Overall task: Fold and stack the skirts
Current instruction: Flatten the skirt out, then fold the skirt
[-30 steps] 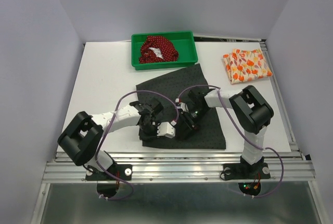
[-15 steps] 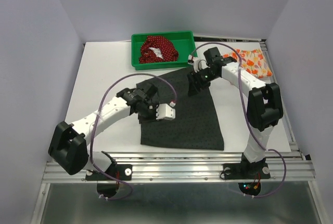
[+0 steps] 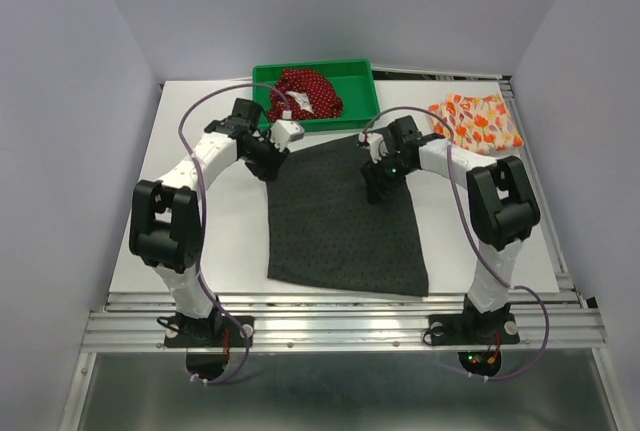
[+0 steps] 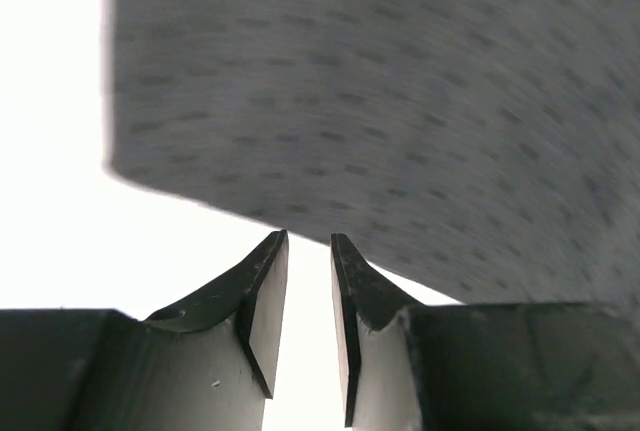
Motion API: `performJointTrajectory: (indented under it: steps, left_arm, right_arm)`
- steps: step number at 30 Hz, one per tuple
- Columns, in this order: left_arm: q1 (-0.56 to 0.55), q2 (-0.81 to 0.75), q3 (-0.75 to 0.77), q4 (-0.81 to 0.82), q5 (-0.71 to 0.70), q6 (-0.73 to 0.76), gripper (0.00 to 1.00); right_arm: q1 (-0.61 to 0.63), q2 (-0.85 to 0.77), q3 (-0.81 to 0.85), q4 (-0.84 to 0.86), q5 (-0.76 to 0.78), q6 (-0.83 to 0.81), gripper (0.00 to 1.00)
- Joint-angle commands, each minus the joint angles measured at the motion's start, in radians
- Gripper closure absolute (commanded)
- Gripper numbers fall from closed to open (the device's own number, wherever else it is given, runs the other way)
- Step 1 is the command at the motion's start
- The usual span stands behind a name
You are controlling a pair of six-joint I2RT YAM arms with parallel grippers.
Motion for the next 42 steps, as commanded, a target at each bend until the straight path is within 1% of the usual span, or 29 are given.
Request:
performJointTrajectory:
  steps: [1, 4, 7, 8, 9, 10, 11, 12, 13, 14, 15, 16, 17, 18, 21, 22, 26, 29, 32, 38, 42]
  left_arm:
    - [0.058, 0.036, 0.166, 0.063, 0.028, -0.107, 0.63]
    - [0.084, 0.083, 0.244, 0.056, 0.035, -0.104, 0.60]
    - [0.091, 0.131, 0.310, 0.059, 0.044, -0.097, 0.56]
    - [0.091, 0.146, 0.343, 0.056, 0.063, -0.086, 0.52]
    - [0.091, 0.177, 0.362, 0.041, 0.077, -0.077, 0.50]
    - [0.091, 0.192, 0.380, 0.031, 0.087, -0.068, 0.49]
    - [0.091, 0.207, 0.399, 0.016, 0.103, -0.057, 0.47]
    - [0.091, 0.223, 0.416, -0.002, 0.144, -0.036, 0.34]
    - [0.089, 0.250, 0.445, -0.022, 0.150, -0.008, 0.33]
    - [0.089, 0.263, 0.456, -0.025, 0.159, -0.002, 0.33]
    - [0.089, 0.289, 0.477, -0.041, 0.161, 0.021, 0.33]
    - [0.089, 0.299, 0.486, -0.048, 0.158, 0.030, 0.33]
    - [0.089, 0.312, 0.494, -0.052, 0.153, 0.038, 0.33]
    - [0.091, 0.330, 0.500, -0.056, 0.152, 0.053, 0.33]
    - [0.091, 0.346, 0.500, -0.056, 0.140, 0.070, 0.36]
    - [0.091, 0.352, 0.497, -0.053, 0.138, 0.073, 0.37]
    - [0.092, 0.359, 0.482, -0.038, 0.130, 0.083, 0.38]
    - [0.094, 0.367, 0.477, -0.038, 0.129, 0.087, 0.39]
    - [0.095, 0.376, 0.474, -0.032, 0.120, 0.089, 0.38]
    - [0.106, 0.411, 0.500, -0.062, 0.115, 0.106, 0.38]
    - [0.108, 0.428, 0.506, -0.082, 0.124, 0.127, 0.38]
  right_arm:
    - [0.046, -0.045, -0.182, -0.072, 0.026, -0.061, 0.38]
    - [0.108, -0.117, -0.261, -0.075, 0.022, -0.103, 0.38]
    - [0.132, -0.157, -0.263, -0.097, 0.007, -0.120, 0.34]
    - [0.132, -0.168, -0.228, -0.109, 0.019, -0.117, 0.31]
    - [0.132, -0.171, -0.203, -0.112, 0.038, -0.118, 0.29]
    - [0.132, -0.181, -0.147, -0.120, 0.053, -0.120, 0.24]
    - [0.122, -0.181, -0.146, -0.126, 0.062, -0.120, 0.20]
    - [0.111, -0.186, -0.075, -0.134, 0.071, -0.123, 0.16]
    - [0.097, -0.185, -0.036, -0.141, 0.072, -0.130, 0.13]
    - [0.070, -0.182, 0.005, -0.163, 0.073, -0.147, 0.06]
    - [0.053, -0.163, 0.091, -0.173, 0.081, -0.158, 0.04]
    - [0.034, -0.148, 0.136, -0.184, 0.084, -0.172, 0.04]
    - [0.002, -0.130, 0.180, -0.210, 0.088, -0.204, 0.01]
    - [-0.013, -0.087, 0.260, -0.221, 0.110, -0.216, 0.01]
    - [-0.080, -0.019, 0.358, -0.233, 0.128, -0.262, 0.02]
    - [-0.091, 0.027, 0.418, -0.232, 0.136, -0.275, 0.03]
    - [-0.124, 0.123, 0.526, -0.223, 0.157, -0.357, 0.09]
    - [-0.133, 0.191, 0.587, -0.220, 0.151, -0.403, 0.11]
    - [-0.142, 0.237, 0.609, -0.227, 0.131, -0.471, 0.16]
    - [-0.142, 0.277, 0.601, -0.261, 0.070, -0.537, 0.21]
    - [-0.142, 0.305, 0.601, -0.276, 0.061, -0.561, 0.32]
